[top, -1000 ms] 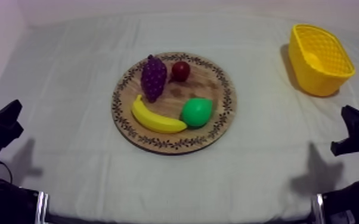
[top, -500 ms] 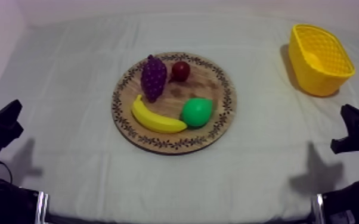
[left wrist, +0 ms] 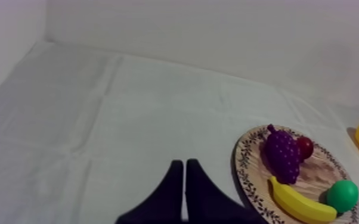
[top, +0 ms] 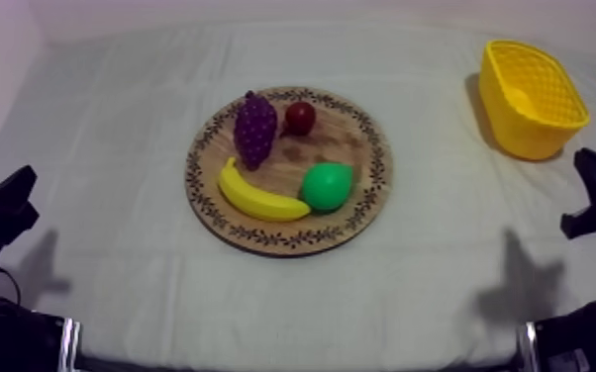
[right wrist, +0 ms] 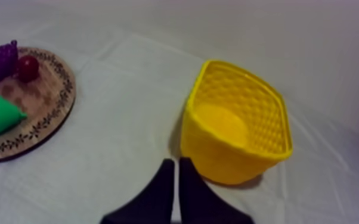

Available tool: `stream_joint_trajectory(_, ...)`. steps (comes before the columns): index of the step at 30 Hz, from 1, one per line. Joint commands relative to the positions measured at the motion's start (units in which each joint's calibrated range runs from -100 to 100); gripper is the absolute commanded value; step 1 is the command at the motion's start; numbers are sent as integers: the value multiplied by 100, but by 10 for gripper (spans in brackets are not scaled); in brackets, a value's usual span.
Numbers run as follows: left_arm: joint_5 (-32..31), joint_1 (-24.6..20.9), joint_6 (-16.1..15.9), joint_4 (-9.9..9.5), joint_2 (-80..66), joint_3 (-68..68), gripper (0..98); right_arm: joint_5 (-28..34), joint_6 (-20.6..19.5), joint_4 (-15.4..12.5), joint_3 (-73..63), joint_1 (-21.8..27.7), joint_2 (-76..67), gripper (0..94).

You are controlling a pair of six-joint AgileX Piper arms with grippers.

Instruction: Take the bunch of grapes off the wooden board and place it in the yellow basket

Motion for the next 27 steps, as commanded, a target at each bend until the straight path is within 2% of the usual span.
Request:
stream_joint_trajectory(1, 1, 0, 1, 2, 0, -3, 1, 86, -52, 44, -669, -27, 445, 3)
stream_joint_trajectory(11, 1, 0, 1, 2, 0, -3, 1, 644, -400, 322, -2810, -421, 2096, 3)
stream_joint_trajectory(20, 1, 0, 1, 2, 0, -3, 1, 1131, -797, 674, -4591, -1192, 3669, 3)
stream_joint_trajectory(27, 1, 0, 1, 2, 0, -3, 1, 1721, -1003, 820, -6039, -1738, 4744, 3)
